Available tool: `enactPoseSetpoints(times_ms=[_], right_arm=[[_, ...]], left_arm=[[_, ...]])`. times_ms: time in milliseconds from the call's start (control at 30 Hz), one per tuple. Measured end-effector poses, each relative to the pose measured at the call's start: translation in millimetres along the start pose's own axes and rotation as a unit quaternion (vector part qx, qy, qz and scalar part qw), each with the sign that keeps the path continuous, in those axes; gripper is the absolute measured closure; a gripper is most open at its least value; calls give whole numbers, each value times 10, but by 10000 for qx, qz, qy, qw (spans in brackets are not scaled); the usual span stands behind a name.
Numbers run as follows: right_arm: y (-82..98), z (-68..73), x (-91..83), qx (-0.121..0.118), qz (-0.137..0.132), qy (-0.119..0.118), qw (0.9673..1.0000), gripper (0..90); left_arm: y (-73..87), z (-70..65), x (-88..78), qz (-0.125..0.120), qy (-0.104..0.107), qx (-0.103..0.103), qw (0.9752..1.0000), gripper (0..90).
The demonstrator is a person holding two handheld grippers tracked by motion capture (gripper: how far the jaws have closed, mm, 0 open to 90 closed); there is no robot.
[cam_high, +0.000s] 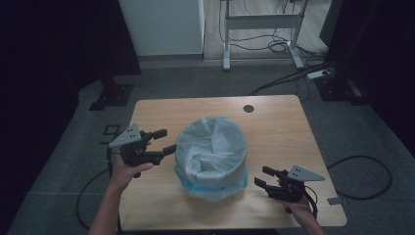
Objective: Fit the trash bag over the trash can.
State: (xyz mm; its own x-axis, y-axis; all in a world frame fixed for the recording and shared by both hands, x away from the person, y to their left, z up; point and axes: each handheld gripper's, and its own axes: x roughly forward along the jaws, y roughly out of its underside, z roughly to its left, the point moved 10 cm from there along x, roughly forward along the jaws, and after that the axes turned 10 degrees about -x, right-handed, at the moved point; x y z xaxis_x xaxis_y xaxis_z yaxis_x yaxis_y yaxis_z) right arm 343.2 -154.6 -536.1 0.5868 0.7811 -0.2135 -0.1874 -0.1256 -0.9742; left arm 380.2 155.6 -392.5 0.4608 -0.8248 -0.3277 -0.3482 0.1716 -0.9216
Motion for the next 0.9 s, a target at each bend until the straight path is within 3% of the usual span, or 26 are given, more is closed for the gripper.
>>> enactPoseSetpoints(times_ms=[167,367,900], right_arm=[[1,-36,-14,93,-64,45,9999,365],[6,-38,-18,81,-72,51,9999,365],[36,-46,-7,95,-23,61,9999,366]], left_arm=[[-81,-52,152,158,215,129,9996,292],[-148,-86,273,270,426,56,9987,300],[-218,-134,550,750,670,178,9948,321]])
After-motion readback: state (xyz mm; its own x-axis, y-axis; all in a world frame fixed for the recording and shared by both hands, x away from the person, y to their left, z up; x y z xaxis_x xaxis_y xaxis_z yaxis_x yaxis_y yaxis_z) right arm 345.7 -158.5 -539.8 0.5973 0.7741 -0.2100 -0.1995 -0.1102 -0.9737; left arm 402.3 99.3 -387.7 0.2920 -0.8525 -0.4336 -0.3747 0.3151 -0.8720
